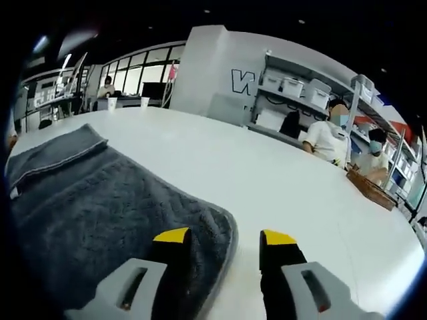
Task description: Open the folded towel by lifting each exposed corner and separating the folded layers until the towel lies flat within the target outline without major curled edges
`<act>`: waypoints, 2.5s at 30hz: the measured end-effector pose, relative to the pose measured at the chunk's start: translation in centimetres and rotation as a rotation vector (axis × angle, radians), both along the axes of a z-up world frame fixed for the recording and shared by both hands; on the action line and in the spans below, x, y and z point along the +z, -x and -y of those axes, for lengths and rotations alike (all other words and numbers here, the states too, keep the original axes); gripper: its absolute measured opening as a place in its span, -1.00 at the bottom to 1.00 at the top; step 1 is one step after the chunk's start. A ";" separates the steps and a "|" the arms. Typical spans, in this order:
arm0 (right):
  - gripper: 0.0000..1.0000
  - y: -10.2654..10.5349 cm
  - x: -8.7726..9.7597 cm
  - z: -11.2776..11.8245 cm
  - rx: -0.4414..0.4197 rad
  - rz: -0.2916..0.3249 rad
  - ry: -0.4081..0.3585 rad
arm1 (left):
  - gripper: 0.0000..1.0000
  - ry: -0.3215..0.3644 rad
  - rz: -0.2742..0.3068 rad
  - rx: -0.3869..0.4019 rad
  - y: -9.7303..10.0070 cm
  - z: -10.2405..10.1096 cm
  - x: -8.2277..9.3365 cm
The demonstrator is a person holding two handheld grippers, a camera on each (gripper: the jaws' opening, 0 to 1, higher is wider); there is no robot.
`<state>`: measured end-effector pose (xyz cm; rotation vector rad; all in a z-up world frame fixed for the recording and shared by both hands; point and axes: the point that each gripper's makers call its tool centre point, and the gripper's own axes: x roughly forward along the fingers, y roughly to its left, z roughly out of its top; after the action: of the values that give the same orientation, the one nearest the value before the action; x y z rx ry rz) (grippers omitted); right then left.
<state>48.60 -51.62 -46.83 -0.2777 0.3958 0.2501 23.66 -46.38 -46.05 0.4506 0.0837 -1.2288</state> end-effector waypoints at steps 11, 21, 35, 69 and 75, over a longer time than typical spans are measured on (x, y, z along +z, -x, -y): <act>0.59 0.6 0.6 0.4 -0.043 0.017 -0.014 | 0.10 -0.008 0.040 0.053 -0.1 -1.0 0.7; 0.99 1.4 1.5 0.1 -0.079 0.045 -0.088 | 0.43 0.031 -0.002 0.127 -0.4 -2.6 1.5; 0.88 2.1 2.4 -1.7 -0.039 0.061 -0.087 | 0.34 0.036 -0.004 0.158 -0.9 -4.6 2.1; 0.41 5.0 3.6 -5.0 0.032 0.105 -0.124 | 0.08 0.062 0.015 0.213 -1.1 -8.8 2.5; 0.22 5.3 4.0 -6.4 0.070 0.114 -0.128 | -0.07 0.063 0.041 0.211 -0.7 -9.8 2.7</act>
<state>43.32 -45.17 -42.82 -0.1793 0.2561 0.3249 24.38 -36.57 -43.36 0.4012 0.0554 -1.0115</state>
